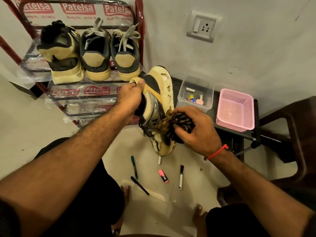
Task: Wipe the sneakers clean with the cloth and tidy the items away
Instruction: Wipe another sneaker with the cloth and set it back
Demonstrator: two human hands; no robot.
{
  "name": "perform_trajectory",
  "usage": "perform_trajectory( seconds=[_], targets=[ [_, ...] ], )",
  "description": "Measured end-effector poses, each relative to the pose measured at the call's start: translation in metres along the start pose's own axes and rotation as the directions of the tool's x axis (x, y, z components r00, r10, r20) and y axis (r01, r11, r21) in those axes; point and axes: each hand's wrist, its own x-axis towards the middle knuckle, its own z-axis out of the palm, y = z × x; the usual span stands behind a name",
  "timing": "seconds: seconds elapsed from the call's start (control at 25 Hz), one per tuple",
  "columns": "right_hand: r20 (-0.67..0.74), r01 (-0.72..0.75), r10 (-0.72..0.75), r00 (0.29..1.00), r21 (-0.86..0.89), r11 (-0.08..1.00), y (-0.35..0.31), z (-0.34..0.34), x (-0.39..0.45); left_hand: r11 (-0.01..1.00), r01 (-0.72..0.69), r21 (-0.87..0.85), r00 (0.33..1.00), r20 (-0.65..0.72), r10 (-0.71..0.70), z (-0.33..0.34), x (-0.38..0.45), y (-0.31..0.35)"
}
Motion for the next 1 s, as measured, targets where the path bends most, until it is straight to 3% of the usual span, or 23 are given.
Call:
perform_trajectory(
  seconds=[0.12,0.28,0.44,0.64,0.84,0.92,1.0],
  targets=[
    [-0.042,0.014,-0.015,0.999,-0.034,0.999,-0.002,0.004,-0.003,0.999,-0.027,0.039,1.0,0.013,0.027,0.006,-0.002,-0.003],
    [-0.079,0.088,-0.113,0.99,-0.266,0.96,0.008,0.004,0.002,0.995,-0.013,0.096,0.996,0.089,0.004,0.023,-0.008,-0.014],
    [0.055,0.16,-0.15,0.987,-0.376,0.913,0.01,0.012,0.001,0.995,0.079,-0.054,0.996,0.05,-0.077,0.026,-0.007,-0.012],
    [0.264,0.269,-0.174,0.949,-0.387,0.882,0.013,0.014,-0.005,0.944,0.179,-0.276,0.98,-0.04,-0.197,0.006,0.004,-0.003],
    [0.46,0.274,-0.066,0.885,-0.401,0.874,0.018,-0.005,-0.004,0.892,0.266,-0.364,0.959,0.003,-0.285,-0.006,0.006,-0.008],
    [0.449,0.215,-0.024,0.893,-0.379,0.9,0.02,-0.016,-0.002,0.883,0.28,-0.376,0.955,0.021,-0.295,-0.004,0.004,-0.01],
    [0.334,0.163,-0.039,0.942,-0.354,0.921,0.021,-0.02,-0.002,0.868,0.319,-0.379,0.945,0.056,-0.323,0.001,0.0,-0.011]
  ],
)
